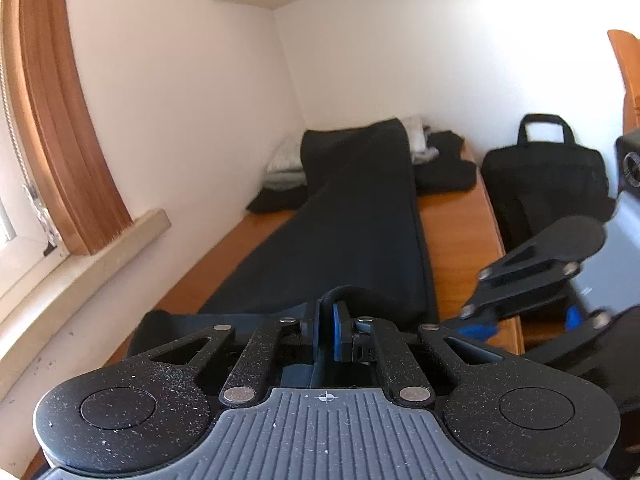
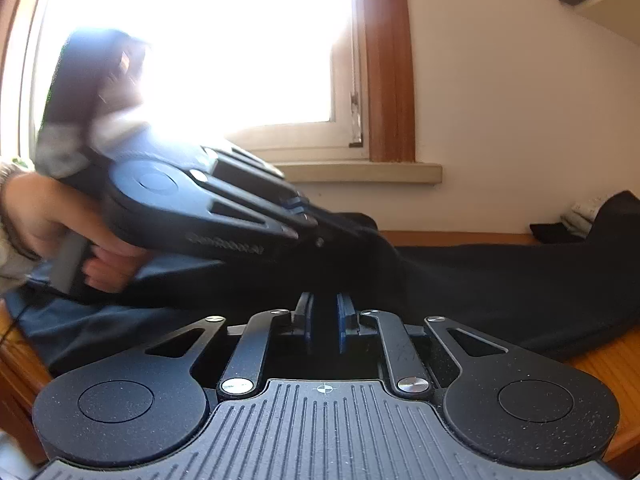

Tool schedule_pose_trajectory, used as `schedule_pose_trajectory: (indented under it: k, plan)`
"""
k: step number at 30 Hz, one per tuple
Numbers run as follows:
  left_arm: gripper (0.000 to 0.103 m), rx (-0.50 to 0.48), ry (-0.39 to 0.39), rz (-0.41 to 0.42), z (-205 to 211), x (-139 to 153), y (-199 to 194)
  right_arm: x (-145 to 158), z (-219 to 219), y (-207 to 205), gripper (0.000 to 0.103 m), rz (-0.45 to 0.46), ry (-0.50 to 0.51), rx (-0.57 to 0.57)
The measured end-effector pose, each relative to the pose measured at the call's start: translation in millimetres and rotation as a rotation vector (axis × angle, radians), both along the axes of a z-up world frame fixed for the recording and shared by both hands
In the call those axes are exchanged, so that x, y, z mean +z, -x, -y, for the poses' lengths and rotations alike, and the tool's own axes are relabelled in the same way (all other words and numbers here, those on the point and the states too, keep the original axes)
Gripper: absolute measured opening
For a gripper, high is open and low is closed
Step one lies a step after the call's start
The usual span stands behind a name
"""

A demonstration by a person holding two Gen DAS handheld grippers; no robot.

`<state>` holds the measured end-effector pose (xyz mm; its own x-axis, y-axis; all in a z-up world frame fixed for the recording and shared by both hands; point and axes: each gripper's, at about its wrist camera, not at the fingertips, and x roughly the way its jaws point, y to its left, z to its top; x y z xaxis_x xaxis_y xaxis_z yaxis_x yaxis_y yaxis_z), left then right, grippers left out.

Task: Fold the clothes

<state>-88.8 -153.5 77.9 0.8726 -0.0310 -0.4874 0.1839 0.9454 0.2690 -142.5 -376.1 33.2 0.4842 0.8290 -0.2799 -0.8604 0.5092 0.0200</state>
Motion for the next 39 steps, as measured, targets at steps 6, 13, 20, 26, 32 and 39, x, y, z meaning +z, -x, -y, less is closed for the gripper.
schedule_pose_trajectory:
  k: [6,13,20,26,32,39]
  plan:
    - [0.027,-0.047,0.165,0.014,-17,16,14,-15,-4,-14,0.002,-0.082,0.075,-0.156]
    - [0.044,0.112,0.16,0.058,-74,31,24,-6,1,-4,0.004,-0.064,0.072,-0.146]
    - [0.057,0.326,0.177,0.029,-144,16,43,12,4,3,0.011,0.018,-0.008,-0.084]
    - [0.061,0.474,0.18,0.053,-189,25,80,9,-2,-24,0.038,0.076,0.135,-0.046]
    - [0.063,0.594,0.152,0.028,-233,27,119,0,-5,-43,0.037,0.056,0.101,0.031]
    - [0.064,0.705,0.189,-0.013,-265,-1,145,-5,21,-29,0.004,-0.018,0.022,-0.097]
